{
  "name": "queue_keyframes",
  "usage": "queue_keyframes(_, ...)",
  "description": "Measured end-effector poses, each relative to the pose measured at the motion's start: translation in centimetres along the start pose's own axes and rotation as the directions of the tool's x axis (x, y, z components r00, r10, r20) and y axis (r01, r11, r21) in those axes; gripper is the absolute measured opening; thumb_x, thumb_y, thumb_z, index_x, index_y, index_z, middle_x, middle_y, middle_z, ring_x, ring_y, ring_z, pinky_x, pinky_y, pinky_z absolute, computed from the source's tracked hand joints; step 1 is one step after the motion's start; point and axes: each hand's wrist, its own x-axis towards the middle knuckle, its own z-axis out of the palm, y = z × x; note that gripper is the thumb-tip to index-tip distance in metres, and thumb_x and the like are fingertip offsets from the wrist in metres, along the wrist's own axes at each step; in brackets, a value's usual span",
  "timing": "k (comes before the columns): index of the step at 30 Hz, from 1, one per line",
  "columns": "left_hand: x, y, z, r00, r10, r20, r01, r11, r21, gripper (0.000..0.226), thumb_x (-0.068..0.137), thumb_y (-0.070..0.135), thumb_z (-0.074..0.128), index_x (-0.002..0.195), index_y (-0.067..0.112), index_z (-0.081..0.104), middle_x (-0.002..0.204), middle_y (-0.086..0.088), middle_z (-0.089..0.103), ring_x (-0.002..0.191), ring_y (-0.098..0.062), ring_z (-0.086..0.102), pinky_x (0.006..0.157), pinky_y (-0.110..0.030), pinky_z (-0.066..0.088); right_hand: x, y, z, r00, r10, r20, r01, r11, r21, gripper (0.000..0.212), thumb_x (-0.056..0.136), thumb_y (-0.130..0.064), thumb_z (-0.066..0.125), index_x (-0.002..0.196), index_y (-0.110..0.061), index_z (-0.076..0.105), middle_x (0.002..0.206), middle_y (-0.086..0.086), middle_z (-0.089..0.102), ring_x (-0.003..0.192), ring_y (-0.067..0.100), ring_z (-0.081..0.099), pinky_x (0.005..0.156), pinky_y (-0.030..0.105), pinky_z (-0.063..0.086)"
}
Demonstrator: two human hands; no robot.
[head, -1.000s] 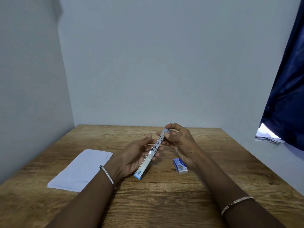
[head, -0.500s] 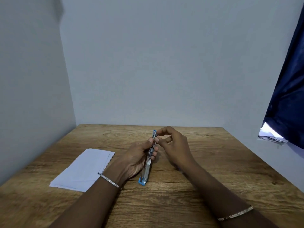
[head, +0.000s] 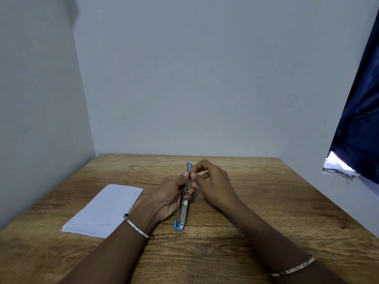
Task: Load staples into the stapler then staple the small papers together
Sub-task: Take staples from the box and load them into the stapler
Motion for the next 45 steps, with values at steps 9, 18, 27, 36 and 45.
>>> queue_keyframes(9,0.2,0.1,0.3,0.995,0.011,-0.100,-0.015,0.999,-0.040,0.029,0.107,0.019,0.041,0.091,-0.002,0.053,0.050,-0.007,0.053,0.037,-0.012,0.048,0.035,-0.019,0.041,-0.5,-0.8,-0.2,0.986,0.086,0.141,-0.107,0.982,0.155,0.015,0.085,-0.024,0.072,0.090,-0.017,0.060,0.091,0.012,0.073,0.088,0.030,0.071,0.082,0.043,0.058)
queue_keyframes(18,0.2,0.2,0.5,0.990,0.031,-0.135,-0.040,0.997,-0.063,0.033,0.109,0.017,0.036,0.088,0.000,0.054,0.054,-0.007,0.056,0.037,-0.012,0.049,0.037,-0.021,0.043,-0.4,-1.0,0.6,0.991,-0.132,-0.035,0.135,0.987,0.089,0.017,0.078,-0.013,0.081,0.074,-0.020,0.066,0.071,0.000,0.071,0.066,0.020,0.074,0.066,0.045,0.062)
queue_keyframes(27,0.1,0.3,0.3,0.997,0.058,-0.055,-0.059,0.998,-0.014,0.029,0.109,0.026,0.036,0.117,0.002,0.050,0.070,-0.010,0.058,0.048,-0.014,0.053,0.043,-0.022,0.045,0.2,-0.5,-0.4,0.997,0.081,0.010,-0.077,0.882,0.466,0.013,0.084,-0.020,0.078,0.093,-0.018,0.069,0.067,0.011,0.076,0.064,0.027,0.073,0.078,0.046,0.060)
queue_keyframes(36,-0.2,0.2,0.2,0.989,0.117,0.089,-0.134,0.970,0.203,0.031,0.106,0.028,0.044,0.112,0.001,0.058,0.079,-0.014,0.069,0.051,-0.015,0.062,0.045,-0.024,0.050,0.6,0.3,-0.7,0.982,0.178,0.067,-0.190,0.908,0.373,0.026,0.069,-0.013,0.089,0.088,-0.016,0.072,0.086,0.007,0.069,0.066,0.012,0.064,0.059,0.024,0.051)
queue_keyframes(45,-0.3,0.4,-0.3,0.942,0.309,0.131,-0.335,0.896,0.290,0.035,0.102,0.025,0.054,0.115,-0.005,0.065,0.091,-0.014,0.063,0.066,-0.017,0.066,0.066,-0.031,0.058,0.5,0.0,-0.8,0.995,0.086,-0.059,-0.057,0.922,0.382,0.031,0.068,-0.012,0.091,0.083,-0.011,0.064,0.073,0.003,0.070,0.067,0.011,0.064,0.070,0.039,0.060)
